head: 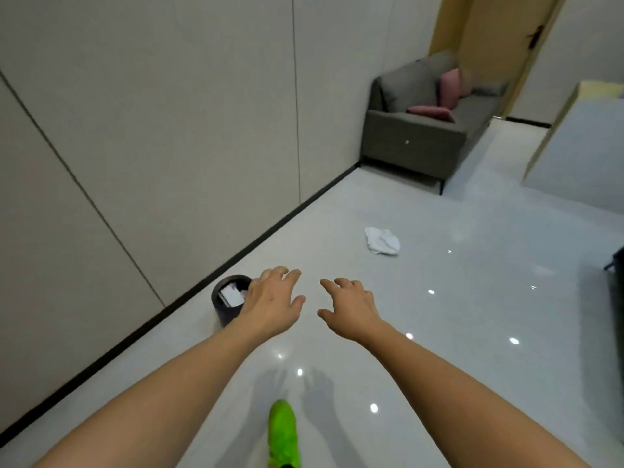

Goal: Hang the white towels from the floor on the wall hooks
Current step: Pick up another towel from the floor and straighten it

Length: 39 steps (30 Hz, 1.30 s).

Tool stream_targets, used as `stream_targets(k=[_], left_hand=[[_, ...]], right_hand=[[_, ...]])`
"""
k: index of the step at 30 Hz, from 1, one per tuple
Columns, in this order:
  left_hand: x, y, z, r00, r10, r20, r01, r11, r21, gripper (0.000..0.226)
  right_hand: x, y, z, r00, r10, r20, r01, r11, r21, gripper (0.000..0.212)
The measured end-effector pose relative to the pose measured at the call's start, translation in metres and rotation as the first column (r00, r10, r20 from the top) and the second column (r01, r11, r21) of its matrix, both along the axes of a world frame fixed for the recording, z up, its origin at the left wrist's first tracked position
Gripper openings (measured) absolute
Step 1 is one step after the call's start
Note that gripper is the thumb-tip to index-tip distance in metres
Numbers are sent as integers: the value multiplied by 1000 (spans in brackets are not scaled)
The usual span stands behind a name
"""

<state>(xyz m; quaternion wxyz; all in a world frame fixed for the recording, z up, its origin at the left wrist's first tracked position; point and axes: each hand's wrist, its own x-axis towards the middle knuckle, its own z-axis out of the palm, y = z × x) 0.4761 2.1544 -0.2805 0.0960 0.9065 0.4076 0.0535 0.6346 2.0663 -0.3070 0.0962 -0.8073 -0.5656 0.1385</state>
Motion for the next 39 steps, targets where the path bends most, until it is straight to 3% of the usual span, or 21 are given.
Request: stream_targets(k=[11, 21, 27, 32, 39], left_hand=[[224, 201, -29, 965, -259, -38, 254, 961, -107, 57], [406, 333, -78, 935, -344, -85, 325, 927, -187, 56], [543, 427, -133, 934, -327, -142, 293, 931, -217, 58], [659, 497, -162, 941, -271, -204, 196, 926, -324, 59], [775, 571, -186, 984, -128, -123, 52, 871, -488, 55]], right_hand=[[204, 128, -19, 937, -348, -29, 339, 928, -156, 62], [368, 227, -73, 865, -494, -88, 453, 844, -288, 63], [510, 323, -139, 842, -513, -165, 444, 834, -326, 63], [629, 389, -175, 809, -537, -239, 392, 796, -461, 62], [750, 474, -196, 784, -560, -268, 344, 751, -564, 64]])
